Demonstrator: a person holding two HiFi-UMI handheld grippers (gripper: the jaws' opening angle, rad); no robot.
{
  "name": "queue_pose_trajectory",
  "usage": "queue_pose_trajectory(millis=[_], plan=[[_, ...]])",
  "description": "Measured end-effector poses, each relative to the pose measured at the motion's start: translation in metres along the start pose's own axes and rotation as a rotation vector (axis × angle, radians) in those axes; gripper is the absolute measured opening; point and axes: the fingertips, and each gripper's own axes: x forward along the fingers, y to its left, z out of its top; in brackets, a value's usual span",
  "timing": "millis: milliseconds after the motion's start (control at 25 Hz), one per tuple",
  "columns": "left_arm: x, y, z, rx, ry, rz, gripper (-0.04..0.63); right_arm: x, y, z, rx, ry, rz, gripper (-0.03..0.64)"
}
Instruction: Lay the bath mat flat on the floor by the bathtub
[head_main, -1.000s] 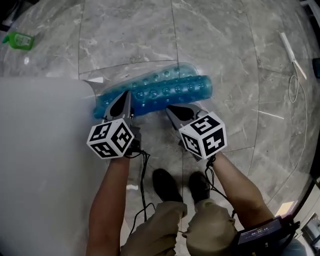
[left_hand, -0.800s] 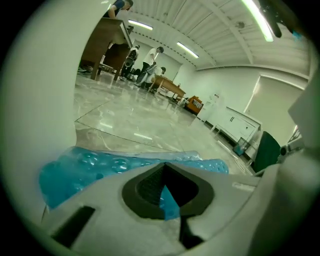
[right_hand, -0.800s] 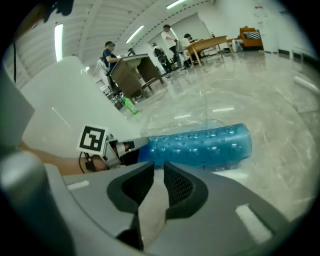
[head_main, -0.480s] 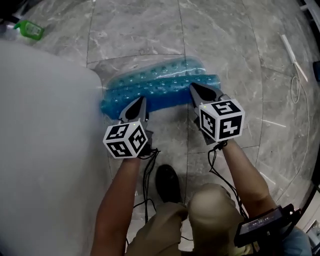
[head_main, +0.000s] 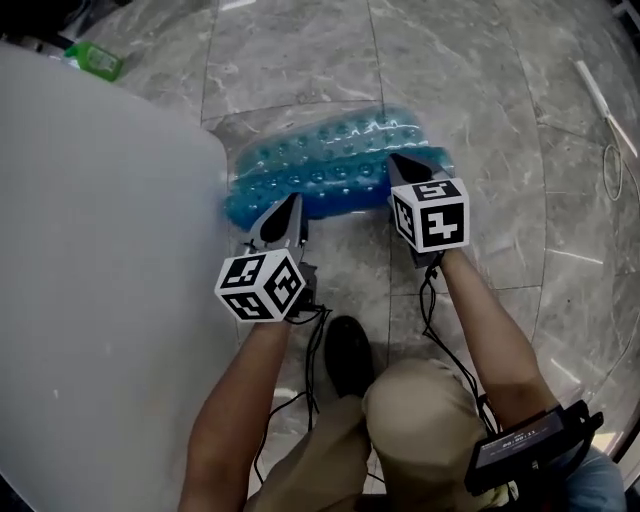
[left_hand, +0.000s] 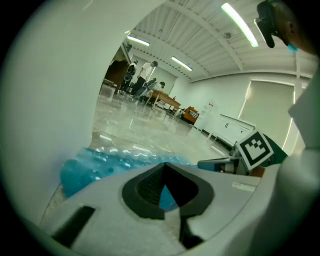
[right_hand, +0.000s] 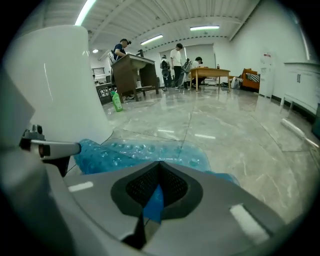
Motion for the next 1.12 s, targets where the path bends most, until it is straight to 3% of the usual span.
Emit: queue_pose_trajectory(millis=[160, 400, 520, 600, 680, 840, 1000, 1120], plan=[[-0.006, 0.005, 0.000, 0.046, 0.019, 0.061, 0.006, -0.028, 0.012, -0.035, -0.024, 0.015, 0.009, 0.005], [-0.020, 0.020, -0.030, 0.004, 0.075, 0.139, 0.008, -0.061, 0.034, -0.080, -0.033, 0.038, 0.066, 0.006], [-0.029, 0.016, -0.048, -0.004, 0.097, 0.137, 0.006, -0.077, 0.037, -0.084, -0.003, 0.046, 0.128, 0.006], [-0.035, 0.011, -0.060, -0.010, 0.111, 0.124, 0.006, -0.090, 0.035, -0.068, 0.005, -0.007, 0.138, 0.008], [-0.044, 0.007, -0.072, -0.004, 0.124, 0.121, 0.006, -0.093, 0.035, -0.052, 0.006, -0.040, 0.137, 0.008], [-0.056, 0.005, -0.089, -0.011, 0.139, 0.124, 0.006, -0.077, 0.041, -0.047, -0.036, -0.009, 0.122, 0.008], [-0.060, -0.001, -0.089, 0.047, 0.162, 0.102, 0.006, -0.062, 0.040, -0.056, -0.095, 0.041, 0.057, 0.008], [-0.071, -0.009, -0.080, 0.034, 0.119, 0.092, 0.006, -0.062, 0.041, -0.064, -0.109, 0.032, 0.019, 0.006]])
